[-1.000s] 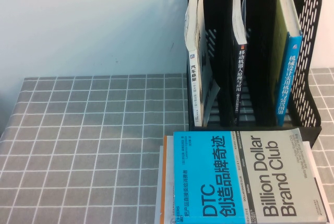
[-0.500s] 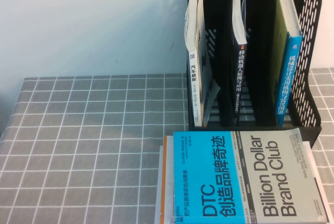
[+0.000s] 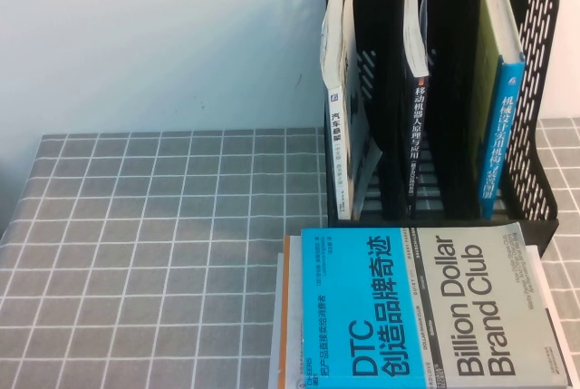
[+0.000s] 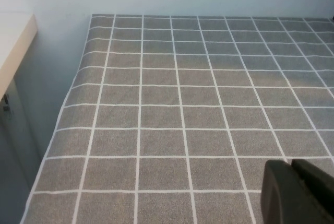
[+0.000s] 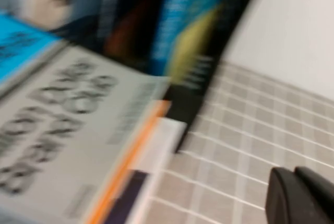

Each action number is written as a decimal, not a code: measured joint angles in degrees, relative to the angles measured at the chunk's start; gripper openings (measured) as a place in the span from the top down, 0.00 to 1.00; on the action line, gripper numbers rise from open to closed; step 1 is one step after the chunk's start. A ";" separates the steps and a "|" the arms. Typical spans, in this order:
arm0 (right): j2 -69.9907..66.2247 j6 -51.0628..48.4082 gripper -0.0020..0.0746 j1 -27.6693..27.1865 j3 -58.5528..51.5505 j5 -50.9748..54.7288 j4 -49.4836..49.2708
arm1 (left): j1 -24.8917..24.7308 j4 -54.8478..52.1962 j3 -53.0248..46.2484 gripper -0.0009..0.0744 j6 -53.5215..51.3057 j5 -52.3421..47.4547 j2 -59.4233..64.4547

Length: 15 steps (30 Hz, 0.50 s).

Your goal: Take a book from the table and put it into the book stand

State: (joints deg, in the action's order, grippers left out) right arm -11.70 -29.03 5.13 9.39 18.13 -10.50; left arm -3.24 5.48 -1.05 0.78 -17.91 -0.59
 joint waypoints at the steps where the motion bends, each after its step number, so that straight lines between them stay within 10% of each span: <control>1: 1.64 5.19 0.98 -0.78 -1.26 -1.12 3.76 | 0.00 0.00 0.00 0.99 0.00 0.00 0.00; 15: 12.41 19.44 0.98 -5.58 -10.65 2.40 12.65 | 0.00 0.00 0.00 0.99 0.00 -0.17 0.00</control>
State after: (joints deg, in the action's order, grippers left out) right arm 0.70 -9.58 -0.44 -1.25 20.53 2.15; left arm -3.24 5.48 -1.05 0.78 -18.08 -0.59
